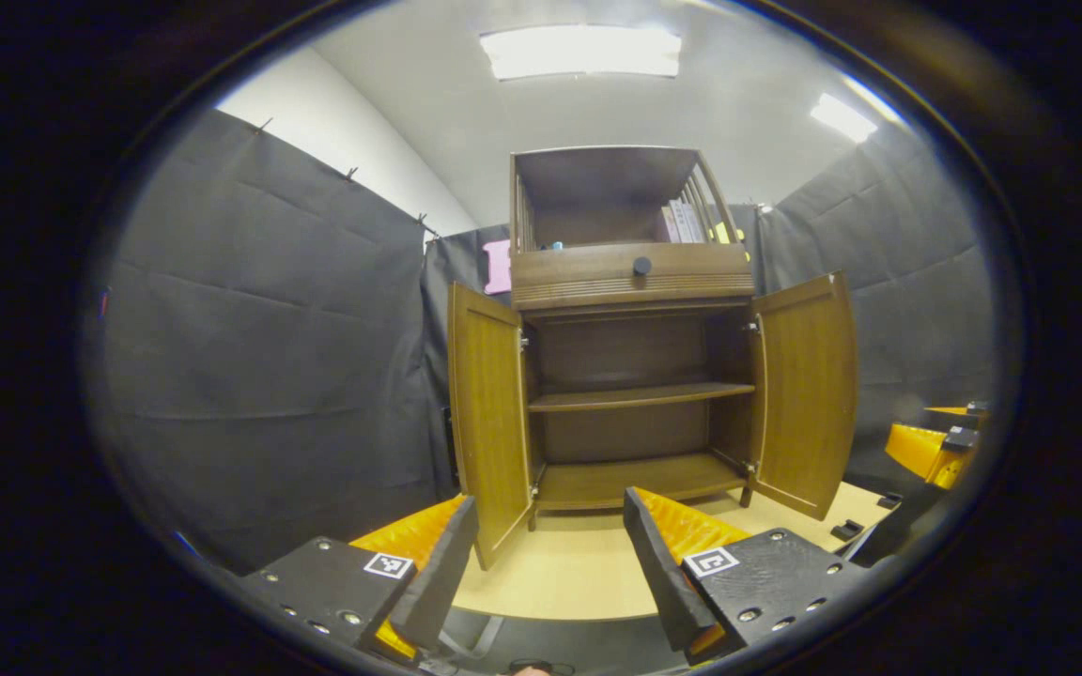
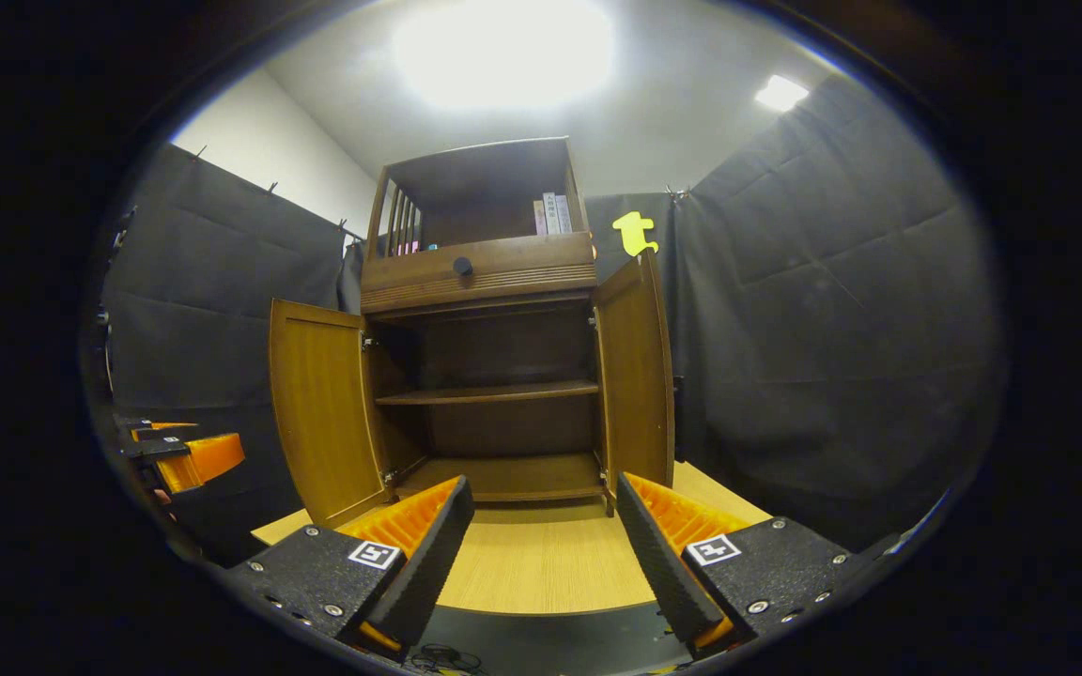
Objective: Open the right door of the double-door shoe cabinet with the right hand, and open the left door with the left hand.
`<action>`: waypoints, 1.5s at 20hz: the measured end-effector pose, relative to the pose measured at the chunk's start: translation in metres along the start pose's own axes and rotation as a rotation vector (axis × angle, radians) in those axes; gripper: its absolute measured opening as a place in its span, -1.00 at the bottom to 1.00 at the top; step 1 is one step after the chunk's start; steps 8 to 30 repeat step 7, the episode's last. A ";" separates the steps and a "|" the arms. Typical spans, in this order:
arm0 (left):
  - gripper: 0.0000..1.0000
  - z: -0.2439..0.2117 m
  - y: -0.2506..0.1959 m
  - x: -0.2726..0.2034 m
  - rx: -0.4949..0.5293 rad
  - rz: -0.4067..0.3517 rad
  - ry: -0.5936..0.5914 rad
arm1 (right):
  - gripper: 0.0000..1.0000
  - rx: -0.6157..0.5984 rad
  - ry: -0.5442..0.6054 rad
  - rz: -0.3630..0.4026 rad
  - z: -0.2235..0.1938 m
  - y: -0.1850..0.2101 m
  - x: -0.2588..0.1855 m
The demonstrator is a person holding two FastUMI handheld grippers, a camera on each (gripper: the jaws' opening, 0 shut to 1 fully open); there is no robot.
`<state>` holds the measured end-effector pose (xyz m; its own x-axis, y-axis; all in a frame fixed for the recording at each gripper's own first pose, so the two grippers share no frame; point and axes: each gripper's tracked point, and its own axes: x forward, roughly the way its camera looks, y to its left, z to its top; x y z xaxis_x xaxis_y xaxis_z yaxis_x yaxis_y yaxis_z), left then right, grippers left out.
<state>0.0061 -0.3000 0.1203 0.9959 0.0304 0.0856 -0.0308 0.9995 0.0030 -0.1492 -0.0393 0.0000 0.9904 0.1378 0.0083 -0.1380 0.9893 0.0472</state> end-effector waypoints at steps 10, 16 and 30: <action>0.89 0.006 0.003 0.002 0.012 0.004 -0.004 | 0.89 -0.003 -0.026 -0.004 0.007 0.006 0.008; 0.89 0.006 0.003 0.002 0.012 0.004 -0.004 | 0.89 -0.003 -0.026 -0.004 0.007 0.006 0.008; 0.89 0.006 0.003 0.002 0.012 0.004 -0.004 | 0.89 -0.003 -0.026 -0.004 0.007 0.006 0.008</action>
